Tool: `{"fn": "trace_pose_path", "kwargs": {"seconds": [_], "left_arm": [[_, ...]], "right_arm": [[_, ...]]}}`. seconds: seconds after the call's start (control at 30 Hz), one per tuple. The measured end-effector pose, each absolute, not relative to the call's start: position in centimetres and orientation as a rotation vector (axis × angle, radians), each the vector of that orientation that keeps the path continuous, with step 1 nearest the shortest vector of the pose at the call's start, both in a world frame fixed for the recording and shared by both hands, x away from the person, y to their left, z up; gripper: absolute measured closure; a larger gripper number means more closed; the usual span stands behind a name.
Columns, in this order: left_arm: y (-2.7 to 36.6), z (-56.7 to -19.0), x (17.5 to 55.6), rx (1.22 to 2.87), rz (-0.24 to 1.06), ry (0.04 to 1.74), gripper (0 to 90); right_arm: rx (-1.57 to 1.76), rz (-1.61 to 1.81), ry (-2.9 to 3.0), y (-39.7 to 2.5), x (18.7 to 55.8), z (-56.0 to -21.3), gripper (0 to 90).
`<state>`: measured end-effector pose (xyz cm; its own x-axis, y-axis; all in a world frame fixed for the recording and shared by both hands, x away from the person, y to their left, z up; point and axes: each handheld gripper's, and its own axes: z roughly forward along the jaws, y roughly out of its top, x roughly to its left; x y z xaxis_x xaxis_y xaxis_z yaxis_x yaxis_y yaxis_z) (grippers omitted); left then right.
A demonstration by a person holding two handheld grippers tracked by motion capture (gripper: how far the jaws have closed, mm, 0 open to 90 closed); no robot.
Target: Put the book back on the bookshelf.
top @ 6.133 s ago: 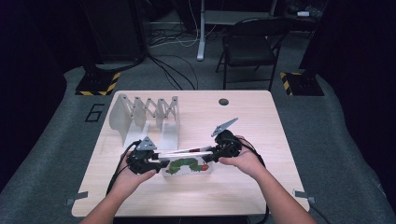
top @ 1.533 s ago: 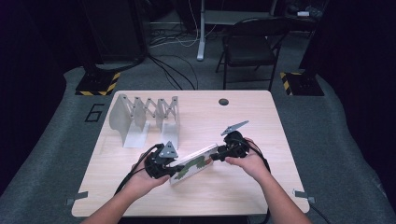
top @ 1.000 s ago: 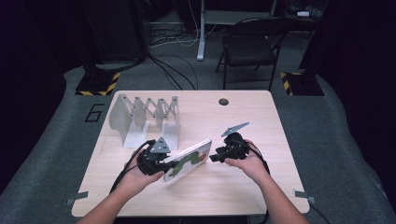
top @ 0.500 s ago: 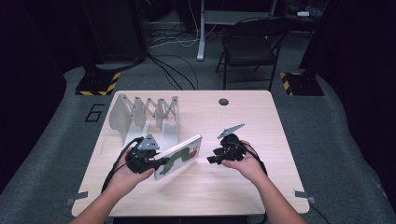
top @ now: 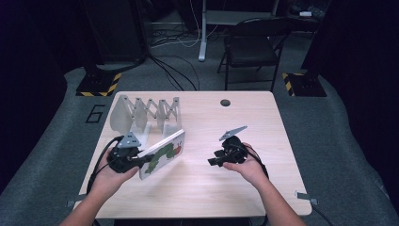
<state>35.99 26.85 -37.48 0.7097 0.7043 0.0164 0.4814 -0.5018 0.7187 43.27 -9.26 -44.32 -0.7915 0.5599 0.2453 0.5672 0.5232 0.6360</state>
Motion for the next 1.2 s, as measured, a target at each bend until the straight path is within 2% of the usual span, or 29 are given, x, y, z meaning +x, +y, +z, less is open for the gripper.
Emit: {"fn": "trace_pose_path", "kwargs": {"seconds": [0.73,1.2], "left_arm": [[29.9,-36.6,34.8,2.155,0.425,0.942,75.3],[32.8,-36.5,34.2,2.11,0.468,1.027,75.2]], "right_arm": [[-1.055,-1.15,-2.71,-9.7,43.0,-45.3,50.0],[-1.042,-1.138,-2.726,-9.9,43.0,-45.4,50.0]]}}
